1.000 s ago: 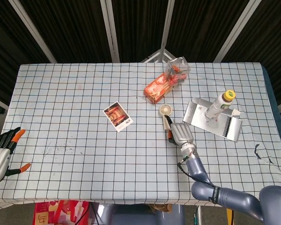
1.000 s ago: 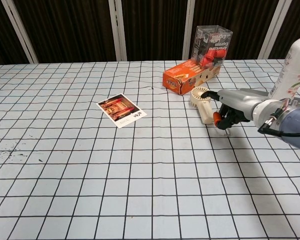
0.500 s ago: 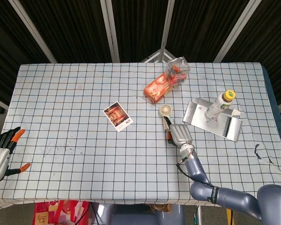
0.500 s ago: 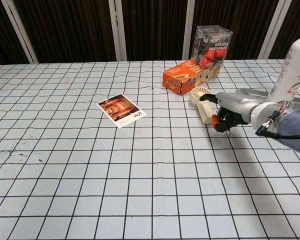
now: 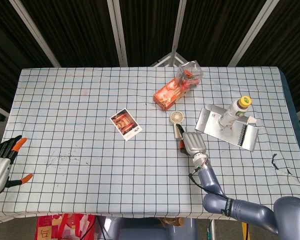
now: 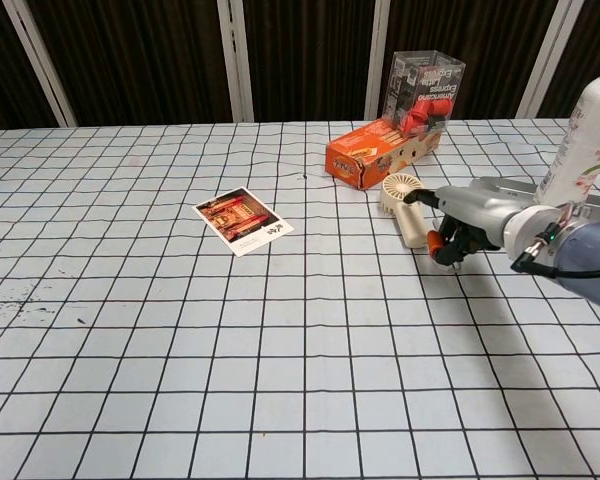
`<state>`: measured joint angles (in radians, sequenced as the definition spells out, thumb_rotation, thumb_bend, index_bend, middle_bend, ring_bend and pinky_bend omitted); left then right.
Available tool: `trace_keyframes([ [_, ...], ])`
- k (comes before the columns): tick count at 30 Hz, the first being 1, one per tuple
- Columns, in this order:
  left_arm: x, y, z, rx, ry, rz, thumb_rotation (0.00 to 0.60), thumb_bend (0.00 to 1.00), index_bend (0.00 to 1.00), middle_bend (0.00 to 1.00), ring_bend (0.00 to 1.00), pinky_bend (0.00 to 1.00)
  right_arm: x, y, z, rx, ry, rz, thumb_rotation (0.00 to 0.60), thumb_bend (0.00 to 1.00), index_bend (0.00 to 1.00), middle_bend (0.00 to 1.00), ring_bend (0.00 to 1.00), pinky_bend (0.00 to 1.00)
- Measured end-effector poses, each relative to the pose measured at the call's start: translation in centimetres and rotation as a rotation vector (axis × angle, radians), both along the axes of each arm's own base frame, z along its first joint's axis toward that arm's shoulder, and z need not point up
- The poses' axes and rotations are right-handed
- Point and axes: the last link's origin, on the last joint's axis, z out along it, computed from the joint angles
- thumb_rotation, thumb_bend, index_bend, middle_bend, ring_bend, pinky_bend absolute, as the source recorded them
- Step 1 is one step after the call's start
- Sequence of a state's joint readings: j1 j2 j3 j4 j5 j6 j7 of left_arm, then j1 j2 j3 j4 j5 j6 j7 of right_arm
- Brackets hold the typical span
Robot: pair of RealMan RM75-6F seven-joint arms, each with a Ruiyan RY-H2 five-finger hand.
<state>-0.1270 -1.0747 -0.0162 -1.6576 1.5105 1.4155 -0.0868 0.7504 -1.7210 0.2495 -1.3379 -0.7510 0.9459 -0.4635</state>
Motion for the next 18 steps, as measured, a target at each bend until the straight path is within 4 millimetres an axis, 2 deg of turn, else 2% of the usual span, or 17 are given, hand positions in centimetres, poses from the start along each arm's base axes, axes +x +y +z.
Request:
trace_keyframes([
  [18,0.01,0.02,-0.01,-0.005,-0.007,0.004,0.6,0.01,0.0,0.0,0.0,0.0,-0.26,-0.01,-0.54,0.009,-0.002,-0.021,0.6,0.76,0.04,0.83,0.91,0.91],
])
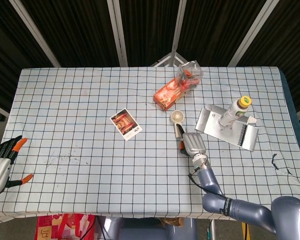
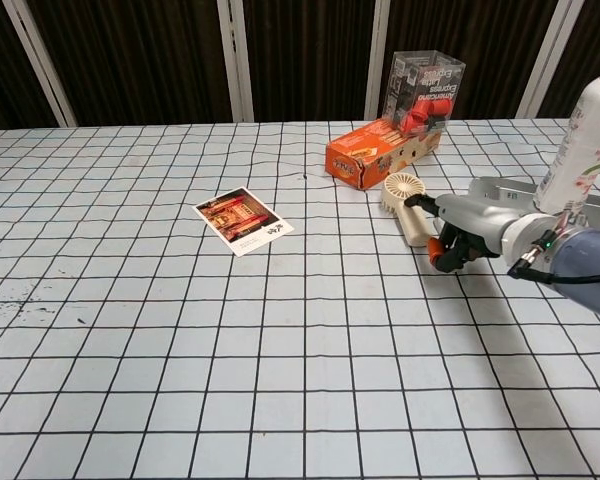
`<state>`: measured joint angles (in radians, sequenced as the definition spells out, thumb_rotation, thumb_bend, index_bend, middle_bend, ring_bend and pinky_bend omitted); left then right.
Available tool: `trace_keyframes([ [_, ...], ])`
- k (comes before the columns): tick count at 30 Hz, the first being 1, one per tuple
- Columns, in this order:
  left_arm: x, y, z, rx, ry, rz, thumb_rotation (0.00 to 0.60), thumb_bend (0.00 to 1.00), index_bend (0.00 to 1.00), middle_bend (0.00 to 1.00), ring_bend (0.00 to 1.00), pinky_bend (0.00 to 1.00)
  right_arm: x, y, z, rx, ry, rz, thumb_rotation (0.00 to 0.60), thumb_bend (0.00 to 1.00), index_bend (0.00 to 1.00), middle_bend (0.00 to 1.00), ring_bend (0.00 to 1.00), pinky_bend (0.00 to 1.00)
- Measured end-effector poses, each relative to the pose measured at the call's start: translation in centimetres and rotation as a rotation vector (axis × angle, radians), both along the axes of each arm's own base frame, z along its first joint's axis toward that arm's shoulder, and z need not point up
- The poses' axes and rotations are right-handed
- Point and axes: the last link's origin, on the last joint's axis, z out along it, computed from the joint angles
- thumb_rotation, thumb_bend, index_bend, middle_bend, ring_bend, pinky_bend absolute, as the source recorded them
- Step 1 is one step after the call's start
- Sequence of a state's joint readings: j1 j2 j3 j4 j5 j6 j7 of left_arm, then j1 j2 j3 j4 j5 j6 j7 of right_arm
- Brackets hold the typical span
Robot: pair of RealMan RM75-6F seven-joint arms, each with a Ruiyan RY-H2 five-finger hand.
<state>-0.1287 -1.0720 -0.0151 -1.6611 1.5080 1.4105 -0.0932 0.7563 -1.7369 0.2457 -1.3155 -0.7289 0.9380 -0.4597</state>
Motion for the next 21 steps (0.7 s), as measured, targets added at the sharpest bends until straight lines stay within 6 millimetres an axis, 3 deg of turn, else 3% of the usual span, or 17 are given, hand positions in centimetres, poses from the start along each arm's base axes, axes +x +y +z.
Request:
trace_keyframes([
  [7,0.02,-0.01,-0.01,0.001,-0.001,0.0,0.6,0.01,0.0,0.0,0.0,0.0,0.69,-0.12,0.43,-0.023,-0.023,0.02,0.6,0.76,0.04,0.83,0.91,0.91],
  [21,0.07,-0.01,-0.03,-0.004,-0.006,0.001,0.6,0.01,0.0,0.0,0.0,0.0,-0.13,-0.05,0.18,-0.009,-0.002,-0.013,0.6,0.76,0.04,0.83,0.91,0.91],
])
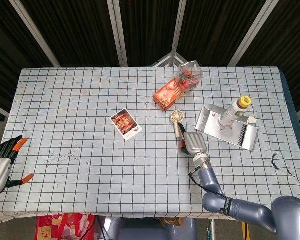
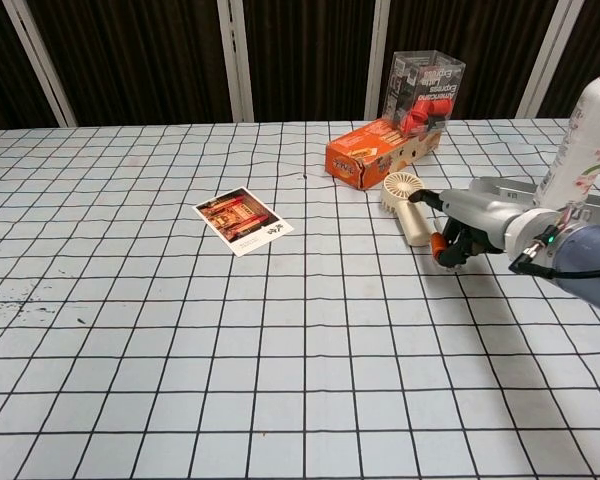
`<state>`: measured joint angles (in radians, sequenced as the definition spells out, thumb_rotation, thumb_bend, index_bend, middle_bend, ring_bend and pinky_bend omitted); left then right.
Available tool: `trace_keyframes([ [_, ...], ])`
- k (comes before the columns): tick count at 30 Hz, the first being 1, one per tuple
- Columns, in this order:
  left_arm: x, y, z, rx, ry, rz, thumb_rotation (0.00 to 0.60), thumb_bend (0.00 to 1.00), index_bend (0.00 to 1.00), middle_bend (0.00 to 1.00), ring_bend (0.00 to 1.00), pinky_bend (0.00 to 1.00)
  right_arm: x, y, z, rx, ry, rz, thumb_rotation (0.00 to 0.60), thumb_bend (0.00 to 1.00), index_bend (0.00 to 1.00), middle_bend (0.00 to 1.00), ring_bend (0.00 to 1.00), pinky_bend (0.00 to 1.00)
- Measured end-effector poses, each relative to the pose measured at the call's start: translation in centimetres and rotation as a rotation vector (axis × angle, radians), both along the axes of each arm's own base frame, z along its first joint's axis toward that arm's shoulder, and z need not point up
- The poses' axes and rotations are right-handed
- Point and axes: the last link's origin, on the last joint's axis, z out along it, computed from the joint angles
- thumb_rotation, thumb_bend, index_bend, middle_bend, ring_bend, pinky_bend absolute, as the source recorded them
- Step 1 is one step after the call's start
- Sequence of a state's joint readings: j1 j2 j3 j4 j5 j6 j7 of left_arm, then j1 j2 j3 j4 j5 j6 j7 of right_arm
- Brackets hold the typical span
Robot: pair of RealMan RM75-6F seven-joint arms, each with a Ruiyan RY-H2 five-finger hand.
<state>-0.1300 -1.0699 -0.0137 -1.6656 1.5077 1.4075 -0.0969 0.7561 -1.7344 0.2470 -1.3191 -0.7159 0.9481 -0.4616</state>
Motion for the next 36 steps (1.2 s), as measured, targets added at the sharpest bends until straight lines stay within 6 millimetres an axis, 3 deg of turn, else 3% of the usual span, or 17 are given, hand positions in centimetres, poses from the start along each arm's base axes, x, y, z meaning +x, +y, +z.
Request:
trace_keyframes([
  [14,0.0,0.0,0.0,-0.001,-0.007,0.005,0.6,0.01,0.0,0.0,0.0,0.0,-1.4,1.1,-1.8,0.051,0.057,-0.023,0.6,0.77,0.04,0.83,0.91,0.91],
  [23,0.0,0.0,0.0,0.0,-0.004,0.004,0.6,0.01,0.0,0.0,0.0,0.0,-0.8,0.8,-0.5,0.007,0.026,-0.01,0.6,0.77,0.04,0.83,0.91,0.9],
  [26,0.0,0.0,0.0,0.003,-0.002,0.0,0.6,0.01,0.0,0.0,0.0,0.0,0.1,0.7,0.6,-0.033,-0.002,0.021,0.6,0.77,0.04,0.8,0.84,0.84],
  [31,0.0,-0.1,0.0,0.013,0.004,-0.006,0.6,0.01,0.0,0.0,0.0,0.0,1.5,1.2,3.5,-0.119,-0.05,0.107,0.6,0.76,0.02,0.59,0.62,0.59],
  [36,0.1,-0.3,0.0,0.016,0.012,-0.016,0.6,0.01,0.0,0.0,0.0,0.0,1.5,2.7,6.3,-0.162,-0.053,0.169,0.6,0.72,0.0,0.46,0.48,0.45],
])
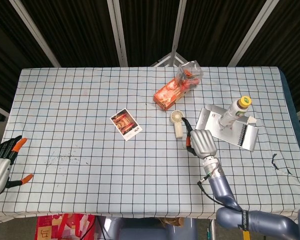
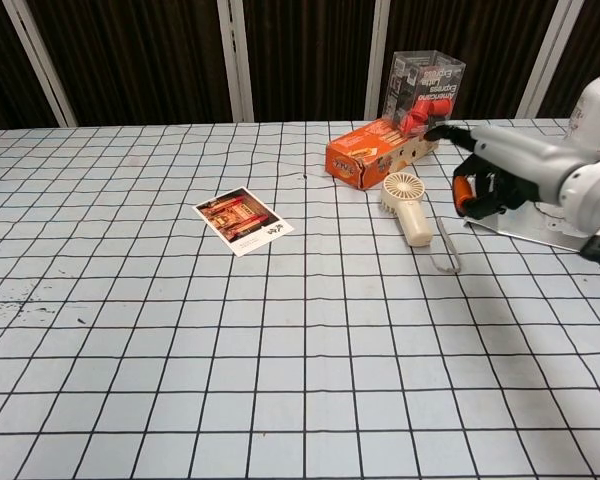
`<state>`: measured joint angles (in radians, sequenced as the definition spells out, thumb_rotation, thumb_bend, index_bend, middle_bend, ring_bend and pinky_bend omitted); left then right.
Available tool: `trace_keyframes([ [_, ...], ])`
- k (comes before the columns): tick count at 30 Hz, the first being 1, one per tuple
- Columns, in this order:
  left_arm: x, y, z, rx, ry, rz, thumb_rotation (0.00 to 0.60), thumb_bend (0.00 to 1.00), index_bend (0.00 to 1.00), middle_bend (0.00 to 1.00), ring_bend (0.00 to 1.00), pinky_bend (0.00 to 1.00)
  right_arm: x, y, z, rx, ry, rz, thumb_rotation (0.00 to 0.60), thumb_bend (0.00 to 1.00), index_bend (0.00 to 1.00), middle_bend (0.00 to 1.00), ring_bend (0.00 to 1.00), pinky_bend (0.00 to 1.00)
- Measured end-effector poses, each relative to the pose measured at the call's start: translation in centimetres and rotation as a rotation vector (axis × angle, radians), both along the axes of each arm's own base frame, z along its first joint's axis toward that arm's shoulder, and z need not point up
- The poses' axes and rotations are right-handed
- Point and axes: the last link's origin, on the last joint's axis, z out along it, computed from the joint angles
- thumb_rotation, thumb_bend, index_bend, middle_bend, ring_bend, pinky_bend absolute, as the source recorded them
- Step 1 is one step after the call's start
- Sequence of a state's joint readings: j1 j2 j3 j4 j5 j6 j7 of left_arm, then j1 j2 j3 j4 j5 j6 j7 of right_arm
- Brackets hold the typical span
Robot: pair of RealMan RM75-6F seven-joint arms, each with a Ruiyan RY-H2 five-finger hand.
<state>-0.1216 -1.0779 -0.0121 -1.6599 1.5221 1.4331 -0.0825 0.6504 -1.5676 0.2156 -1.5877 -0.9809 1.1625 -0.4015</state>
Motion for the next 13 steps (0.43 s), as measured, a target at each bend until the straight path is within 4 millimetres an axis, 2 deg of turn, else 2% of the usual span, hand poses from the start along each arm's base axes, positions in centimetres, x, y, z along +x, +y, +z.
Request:
trace_keyframes([
  [2,0.0,-0.1,0.0,0.001,0.003,-0.004,0.6,0.01,0.0,0.0,0.0,0.0,-0.8,1.4,1.8,-0.019,0.019,0.025,0.6,0.7,0.0,0.41,0.41,0.39],
  [5,0.1,-0.3,-0.1,0.003,0.009,-0.008,0.6,0.01,0.0,0.0,0.0,0.0,-2.7,4.0,4.2,-0.04,0.064,0.044,0.6,0.64,0.0,0.26,0.21,0.23],
  [7,0.1,-0.4,-0.1,0.005,0.019,-0.012,0.6,0.01,0.0,0.0,0.0,0.0,-4.2,6.0,5.7,-0.049,0.099,0.048,0.6,0.58,0.0,0.12,0.06,0.12],
  [9,0.2,-0.5,-0.1,0.008,0.028,-0.015,0.6,0.01,0.0,0.0,0.0,0.0,-5.6,7.9,6.9,-0.053,0.132,0.045,0.6,0.53,0.0,0.04,0.0,0.06],
  [13,0.3,-0.7,-0.2,0.022,0.052,-0.034,0.6,0.01,0.0,0.0,0.0,0.0,-8.3,11.6,9.4,-0.097,0.216,0.041,0.6,0.47,0.0,0.0,0.0,0.01],
])
